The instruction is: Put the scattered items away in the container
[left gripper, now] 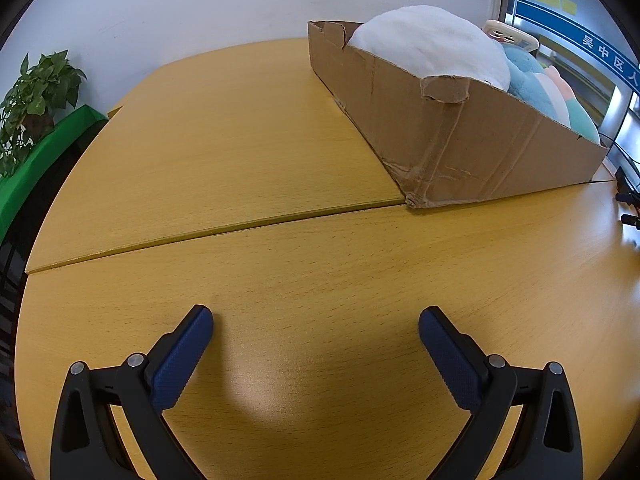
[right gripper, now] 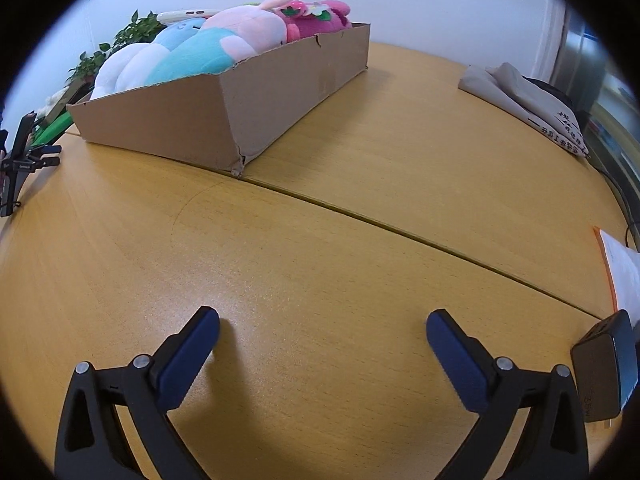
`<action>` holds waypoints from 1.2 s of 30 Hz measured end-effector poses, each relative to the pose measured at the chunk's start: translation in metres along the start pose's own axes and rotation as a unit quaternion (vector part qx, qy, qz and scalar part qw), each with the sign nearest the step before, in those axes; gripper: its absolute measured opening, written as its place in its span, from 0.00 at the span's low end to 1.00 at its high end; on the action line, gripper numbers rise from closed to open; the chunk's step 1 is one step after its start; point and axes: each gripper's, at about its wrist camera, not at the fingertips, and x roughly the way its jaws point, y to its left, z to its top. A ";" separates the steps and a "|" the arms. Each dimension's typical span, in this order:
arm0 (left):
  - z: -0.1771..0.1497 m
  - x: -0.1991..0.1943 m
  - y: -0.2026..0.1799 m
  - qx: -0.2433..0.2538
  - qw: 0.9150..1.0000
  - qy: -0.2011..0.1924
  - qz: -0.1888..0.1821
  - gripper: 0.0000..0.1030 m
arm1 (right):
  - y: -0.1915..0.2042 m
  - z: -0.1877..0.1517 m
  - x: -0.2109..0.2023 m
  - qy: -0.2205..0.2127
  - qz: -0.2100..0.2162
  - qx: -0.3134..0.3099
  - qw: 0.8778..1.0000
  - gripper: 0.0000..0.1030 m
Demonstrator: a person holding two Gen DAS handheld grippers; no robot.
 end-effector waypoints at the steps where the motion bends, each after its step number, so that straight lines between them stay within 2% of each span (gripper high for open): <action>1: -0.002 -0.001 -0.001 0.000 1.000 0.000 0.000 1.00 | 0.001 0.000 0.000 0.000 0.005 -0.007 1.000 1.00; 3: -0.005 -0.003 -0.004 0.000 1.000 0.000 0.000 1.00 | 0.005 0.001 0.000 0.000 0.028 -0.040 0.999 1.00; 7: -0.009 -0.006 -0.009 0.000 1.000 0.000 0.000 1.00 | 0.014 0.004 0.001 0.000 0.049 -0.067 0.997 1.00; 15: -0.024 -0.015 -0.023 0.000 1.000 0.000 0.000 1.00 | 0.012 0.007 0.002 0.000 0.047 -0.065 0.997 1.00; 17: -0.010 -0.011 -0.010 0.000 1.000 0.002 0.000 1.00 | 0.011 0.007 0.002 0.000 0.046 -0.066 0.997 1.00; 32: -0.034 -0.024 -0.035 0.000 1.000 0.002 0.001 1.00 | 0.011 0.008 0.004 0.000 0.045 -0.067 0.997 1.00; 35: -0.027 -0.013 -0.024 0.000 1.000 0.003 0.000 1.00 | 0.011 0.008 0.004 0.000 0.045 -0.067 0.997 1.00; 36: -0.017 -0.007 -0.010 0.000 1.000 0.003 0.000 1.00 | 0.011 0.008 0.004 0.000 0.045 -0.067 0.997 1.00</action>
